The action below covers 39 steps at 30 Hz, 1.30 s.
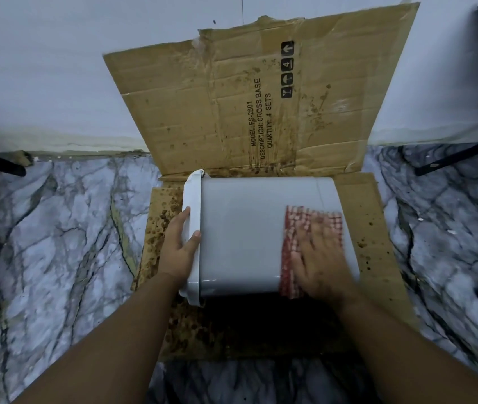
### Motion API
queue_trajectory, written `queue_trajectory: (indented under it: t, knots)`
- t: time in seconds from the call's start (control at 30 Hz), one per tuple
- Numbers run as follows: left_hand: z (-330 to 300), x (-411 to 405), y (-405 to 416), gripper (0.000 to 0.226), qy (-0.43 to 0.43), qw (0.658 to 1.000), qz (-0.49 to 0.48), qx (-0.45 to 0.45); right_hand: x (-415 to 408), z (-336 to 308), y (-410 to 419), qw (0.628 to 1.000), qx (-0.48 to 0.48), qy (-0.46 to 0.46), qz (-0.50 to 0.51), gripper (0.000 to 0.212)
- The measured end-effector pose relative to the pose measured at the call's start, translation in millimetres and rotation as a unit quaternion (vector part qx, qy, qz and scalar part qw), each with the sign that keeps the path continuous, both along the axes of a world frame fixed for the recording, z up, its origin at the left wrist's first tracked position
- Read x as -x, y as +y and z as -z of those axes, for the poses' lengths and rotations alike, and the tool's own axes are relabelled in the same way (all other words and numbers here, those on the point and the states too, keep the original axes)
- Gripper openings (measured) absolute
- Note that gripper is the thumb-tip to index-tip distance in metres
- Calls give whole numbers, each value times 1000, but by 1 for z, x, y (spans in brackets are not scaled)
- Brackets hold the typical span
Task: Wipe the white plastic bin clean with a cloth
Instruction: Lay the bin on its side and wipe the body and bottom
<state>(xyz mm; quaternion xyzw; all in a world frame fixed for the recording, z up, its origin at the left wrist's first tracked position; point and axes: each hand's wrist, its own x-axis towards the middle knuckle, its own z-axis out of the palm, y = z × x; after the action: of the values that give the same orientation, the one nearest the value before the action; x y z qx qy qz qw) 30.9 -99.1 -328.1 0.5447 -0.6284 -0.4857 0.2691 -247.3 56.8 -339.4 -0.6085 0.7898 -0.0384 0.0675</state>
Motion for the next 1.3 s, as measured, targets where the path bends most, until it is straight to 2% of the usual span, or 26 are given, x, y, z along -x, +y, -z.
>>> queue_trajectory:
  t: [0.13,0.3,0.47,0.57,0.73,0.87,0.97,1.2,1.3]
  knots:
    - [3,0,-1,63,4,1000,2,4,32,-2,-6,1000,-2,8,18,73]
    - [3,2,0,65,5,1000,0,11,-34,0,-4,997,18,2,75,72]
    - [9,1,-3,60,16,1000,0,18,-148,-15,-47,998,2,-54,-31,73]
    - [13,1,-4,52,21,999,0,27,-161,-18,-79,996,-2,-53,-79,69]
    - [12,1,-6,53,18,1000,-1,19,-123,-14,-132,992,15,-69,-100,66]
    - [10,1,-5,57,10,1000,-2,22,-99,-17,-190,996,6,-62,-58,65]
    - [11,0,-5,63,14,1000,-7,12,-81,-27,-217,998,-15,-44,-35,53]
    - [9,0,-5,64,22,1000,-2,-2,30,-24,-172,1000,-13,-12,9,50]
    - [8,0,-3,60,23,1000,-1,-3,76,-21,-134,1000,-2,0,-9,60]
